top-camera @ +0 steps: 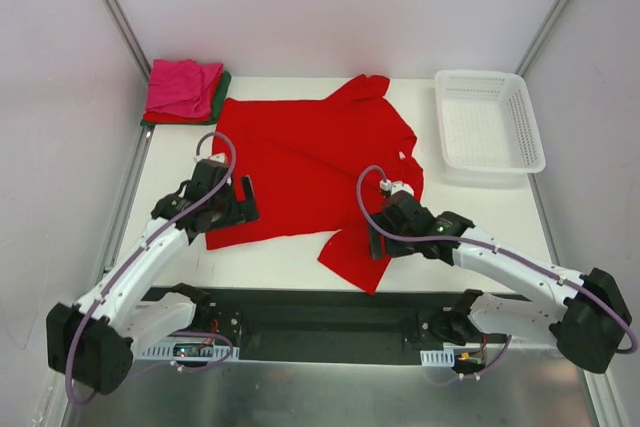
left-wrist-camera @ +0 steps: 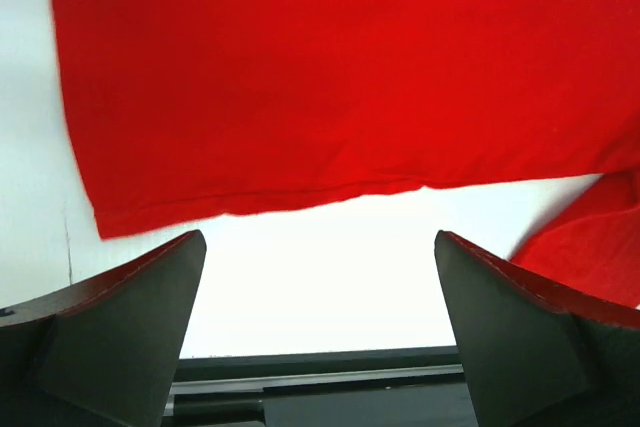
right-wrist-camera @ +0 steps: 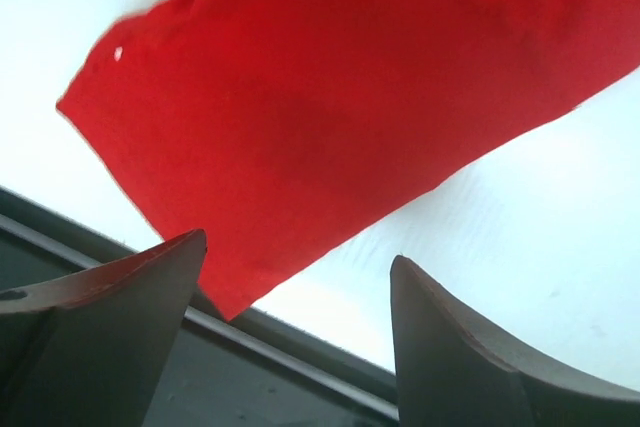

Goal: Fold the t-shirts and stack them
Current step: Grap the side of the flattened tshirt closest away from the robot with both arms

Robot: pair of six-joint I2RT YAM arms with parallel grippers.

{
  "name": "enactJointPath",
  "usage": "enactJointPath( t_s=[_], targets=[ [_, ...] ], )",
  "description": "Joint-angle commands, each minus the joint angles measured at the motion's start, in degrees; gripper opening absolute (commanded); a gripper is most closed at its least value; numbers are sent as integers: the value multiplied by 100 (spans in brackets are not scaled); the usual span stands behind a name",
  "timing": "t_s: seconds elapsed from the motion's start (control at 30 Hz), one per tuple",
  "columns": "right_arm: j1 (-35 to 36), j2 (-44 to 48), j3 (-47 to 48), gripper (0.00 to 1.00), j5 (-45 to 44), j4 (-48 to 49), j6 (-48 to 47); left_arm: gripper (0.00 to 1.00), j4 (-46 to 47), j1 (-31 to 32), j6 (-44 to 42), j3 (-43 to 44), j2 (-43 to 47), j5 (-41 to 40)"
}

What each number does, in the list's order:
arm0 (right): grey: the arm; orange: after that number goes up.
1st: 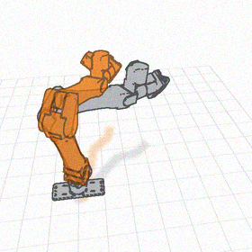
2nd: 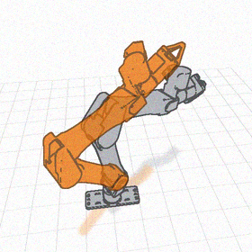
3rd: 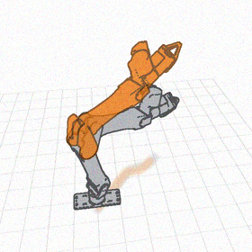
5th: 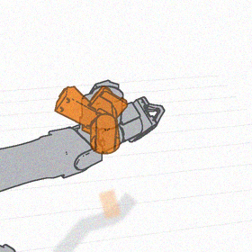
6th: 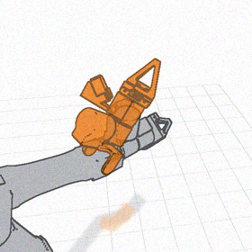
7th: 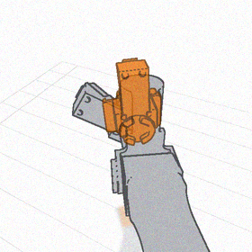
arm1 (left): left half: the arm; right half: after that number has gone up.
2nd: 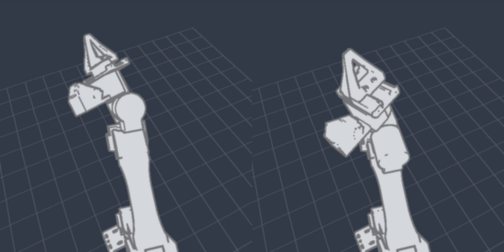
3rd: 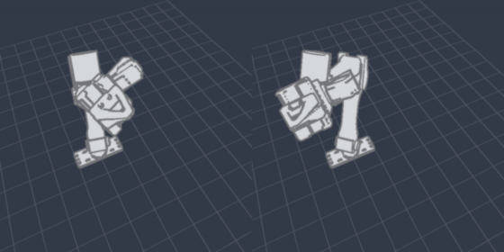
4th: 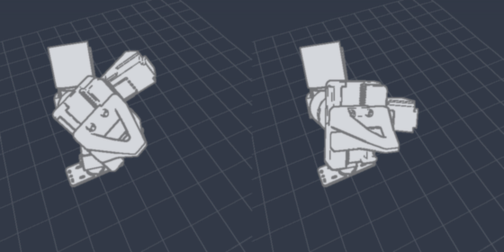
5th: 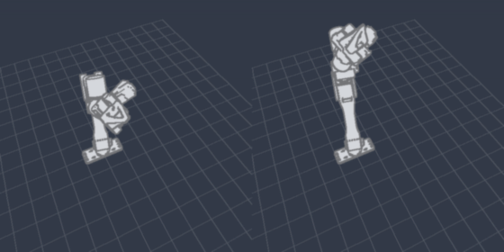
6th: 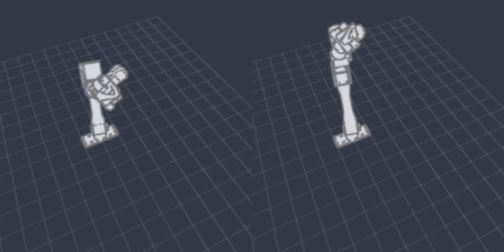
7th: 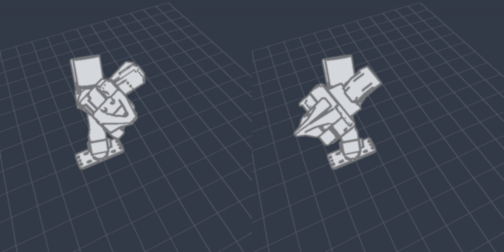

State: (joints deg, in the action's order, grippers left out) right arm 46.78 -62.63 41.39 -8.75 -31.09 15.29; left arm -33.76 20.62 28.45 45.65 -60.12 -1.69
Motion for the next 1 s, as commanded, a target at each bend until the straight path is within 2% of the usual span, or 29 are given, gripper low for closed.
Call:
enactJointPath(
  t_s=[0.0, 0.13, 0.3, 0.47, 0.6, 0.77, 0.97],
  targets=[
    [619, 155, -236, 78, -258, 156, 826, 99, 45, 30, 829, -618, 861, -656],
    [1042, 32, -315, 80, -653, 165, 1369, 99, 27, 30, 1206, -1013, 1002, -1043],
    [1254, 110, -772, 81, -663, 525, 2021, 99, 123, -5, 1304, -1163, 783, -1447],
    [1351, 198, -887, 81, -908, 280, 2487, 99, 414, -330, 1014, -1251, 642, -1351],
    [1561, 418, -939, 81, -988, -45, 2654, 99, 606, -953, 777, -1418, 677, -1194],
    [1965, 647, -1001, 81, -988, -169, 2944, 99, 817, -990, 882, -1445, 545, -1202],
    [2676, 454, -878, 81, -1269, -476, 3585, 99, 1073, -999, 873, -1287, 325, -1018]
  ],
)
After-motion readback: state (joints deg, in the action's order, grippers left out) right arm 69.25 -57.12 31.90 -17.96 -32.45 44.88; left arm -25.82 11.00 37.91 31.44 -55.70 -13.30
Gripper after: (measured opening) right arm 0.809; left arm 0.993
